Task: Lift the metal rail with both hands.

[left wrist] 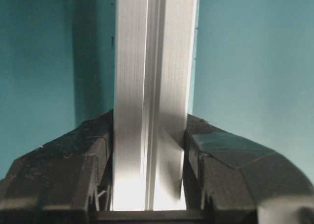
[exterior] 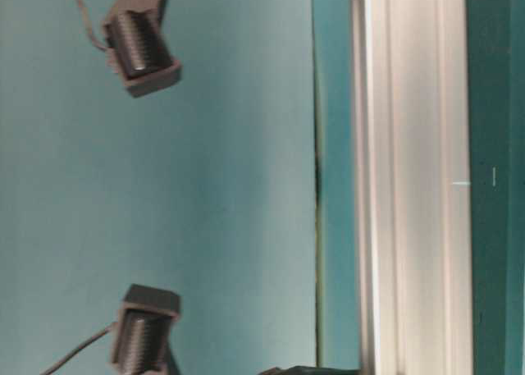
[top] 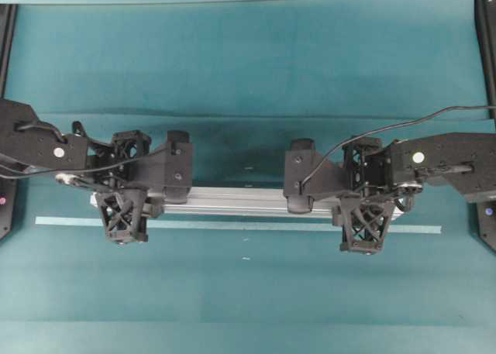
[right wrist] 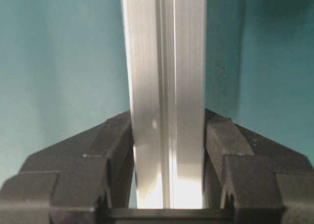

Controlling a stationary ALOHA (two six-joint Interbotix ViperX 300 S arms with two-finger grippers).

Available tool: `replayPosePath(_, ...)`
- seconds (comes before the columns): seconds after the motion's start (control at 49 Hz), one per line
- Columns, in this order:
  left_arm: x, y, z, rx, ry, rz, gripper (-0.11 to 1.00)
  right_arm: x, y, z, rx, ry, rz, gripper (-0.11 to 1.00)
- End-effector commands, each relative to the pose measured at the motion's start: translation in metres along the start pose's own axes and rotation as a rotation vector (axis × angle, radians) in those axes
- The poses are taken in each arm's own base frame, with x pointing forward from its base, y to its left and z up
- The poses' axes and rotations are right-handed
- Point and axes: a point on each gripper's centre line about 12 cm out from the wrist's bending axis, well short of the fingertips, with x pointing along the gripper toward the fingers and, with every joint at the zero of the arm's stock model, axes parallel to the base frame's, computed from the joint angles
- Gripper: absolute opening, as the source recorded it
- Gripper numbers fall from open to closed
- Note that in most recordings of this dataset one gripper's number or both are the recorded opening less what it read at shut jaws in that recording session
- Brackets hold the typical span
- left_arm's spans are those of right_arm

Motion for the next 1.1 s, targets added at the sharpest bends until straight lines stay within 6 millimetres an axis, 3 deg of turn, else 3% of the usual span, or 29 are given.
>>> replayPosePath(0.0, 0.001, 0.003, 0.002, -0.025, -0.008, 0.004, 0.31, 0.004, 0.004, -0.001, -0.007, -0.005, 0.006, 0.39)
replayPosePath(1.083, 0.021, 0.0, -0.005, -0.066, 0.002, -0.001, 0.31, 0.036, 0.002, -0.009, -0.008, -0.001, 0.001, 0.39)
